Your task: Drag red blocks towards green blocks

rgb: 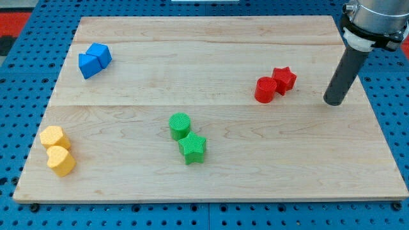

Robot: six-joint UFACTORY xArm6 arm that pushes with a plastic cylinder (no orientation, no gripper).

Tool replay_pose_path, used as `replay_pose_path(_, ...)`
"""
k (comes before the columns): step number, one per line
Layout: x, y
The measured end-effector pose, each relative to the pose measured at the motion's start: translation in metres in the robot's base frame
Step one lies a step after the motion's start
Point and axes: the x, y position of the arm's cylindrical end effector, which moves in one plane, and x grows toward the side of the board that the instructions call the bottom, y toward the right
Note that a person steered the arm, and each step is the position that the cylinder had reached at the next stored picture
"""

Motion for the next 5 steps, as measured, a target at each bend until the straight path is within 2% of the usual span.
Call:
replay_pose_path(2,0.0,0.001)
replay_pose_path(3,-0.021,0.039)
replay_pose_path(4,-0.046,0.016)
replay_pose_path(5,-0.052,-0.038)
